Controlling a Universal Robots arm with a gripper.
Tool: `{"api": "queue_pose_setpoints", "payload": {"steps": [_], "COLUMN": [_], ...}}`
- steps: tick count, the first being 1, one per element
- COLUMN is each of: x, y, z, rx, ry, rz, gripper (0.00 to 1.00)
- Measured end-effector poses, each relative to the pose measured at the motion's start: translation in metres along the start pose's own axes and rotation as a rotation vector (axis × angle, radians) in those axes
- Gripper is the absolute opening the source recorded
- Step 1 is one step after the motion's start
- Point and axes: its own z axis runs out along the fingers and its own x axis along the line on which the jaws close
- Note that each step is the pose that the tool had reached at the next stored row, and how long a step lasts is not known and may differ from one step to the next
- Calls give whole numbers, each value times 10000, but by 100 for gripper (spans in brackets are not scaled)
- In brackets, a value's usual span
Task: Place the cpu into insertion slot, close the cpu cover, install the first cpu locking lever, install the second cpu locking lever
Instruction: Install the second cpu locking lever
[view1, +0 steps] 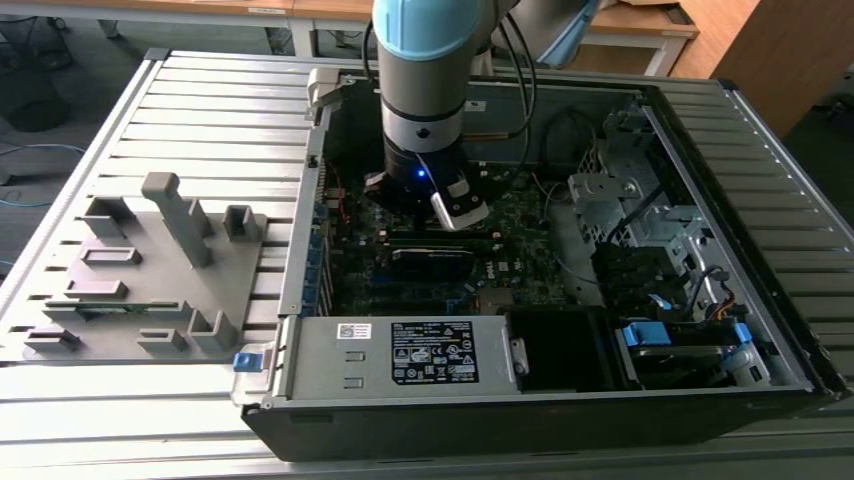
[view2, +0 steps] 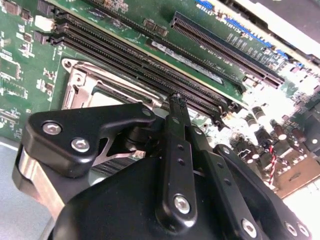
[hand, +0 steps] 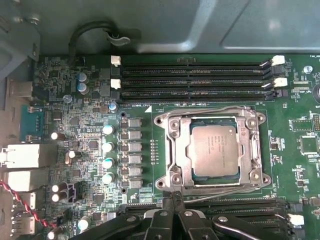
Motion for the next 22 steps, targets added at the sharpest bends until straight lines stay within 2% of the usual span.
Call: {"api": "queue_pose_setpoints", "payload": {"steps": [13,18,22], "x": [28,32,32], "y": [27,26,27], "z": [24,39,41], "rx": [-46,-151,-383], "ry": [3,8,17], "rz": [1,8,18], "gripper": [11,11,11]}}
